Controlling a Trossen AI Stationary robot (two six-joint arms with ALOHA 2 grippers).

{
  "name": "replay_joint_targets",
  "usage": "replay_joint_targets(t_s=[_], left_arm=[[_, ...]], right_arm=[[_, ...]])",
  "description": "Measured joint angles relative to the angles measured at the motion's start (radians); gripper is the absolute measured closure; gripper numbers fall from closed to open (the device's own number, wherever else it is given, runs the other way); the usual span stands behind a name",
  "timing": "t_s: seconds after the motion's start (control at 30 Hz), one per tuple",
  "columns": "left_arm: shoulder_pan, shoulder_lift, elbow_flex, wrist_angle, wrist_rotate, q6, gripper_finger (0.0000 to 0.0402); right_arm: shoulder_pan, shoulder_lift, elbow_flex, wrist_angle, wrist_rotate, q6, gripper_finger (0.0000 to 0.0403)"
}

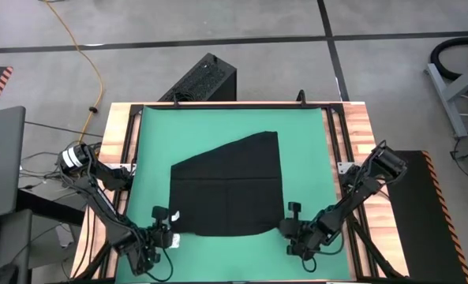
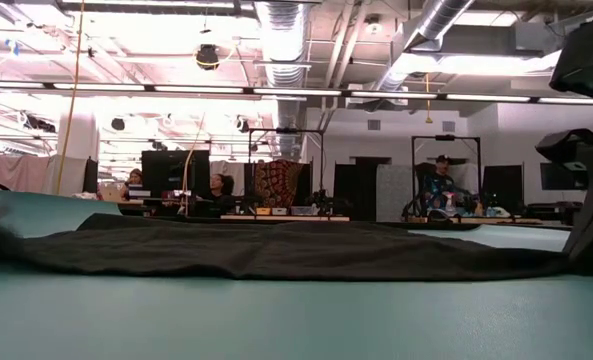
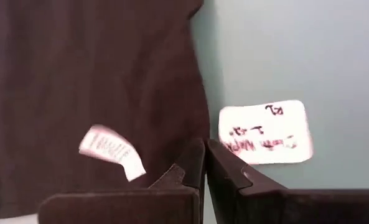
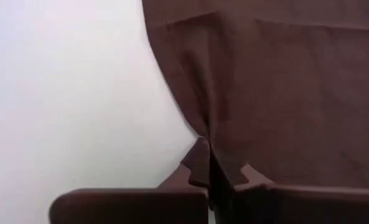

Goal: Roll towel
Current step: Fold the brown towel

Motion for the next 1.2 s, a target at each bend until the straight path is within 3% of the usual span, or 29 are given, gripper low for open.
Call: replay_joint_targets(t_s=[0.13, 0.4, 0.63, 0.8, 0.93, 1.2], left_arm=[[0.014, 0.0, 0.066, -0.092, -0.073, 0.0, 0.0401], [0.048, 0.0, 0.177, -0.348, -0.236, 0.022, 0.0401], [0.086, 0.0, 0.242, -0.537, -0.293, 0.053, 0.0401], [0.109, -0.005, 0.315, -0.818, -0.458, -0.035, 0.0401], [0.165, -0.054, 0.318, -0.99, -0.644, -0.161, 0.0401], [0.436, -0.26, 0.264, -0.976, -0.856, -0.074, 0.0401]], right_arm=[[-0.002, -0.016, 0.058, -0.112, 0.014, 0.0, 0.0397], [-0.01, -0.088, 0.186, -0.383, 0.151, -0.018, 0.0398], [-0.042, -0.136, 0.246, -0.536, 0.184, -0.018, 0.0398], [-0.073, -0.175, 0.294, -0.707, 0.34, -0.018, 0.0398], [-0.152, -0.214, 0.336, -0.852, 0.489, -0.03, 0.0398], [-0.43, -0.331, 0.369, -0.871, 0.667, -0.26, 0.0398]])
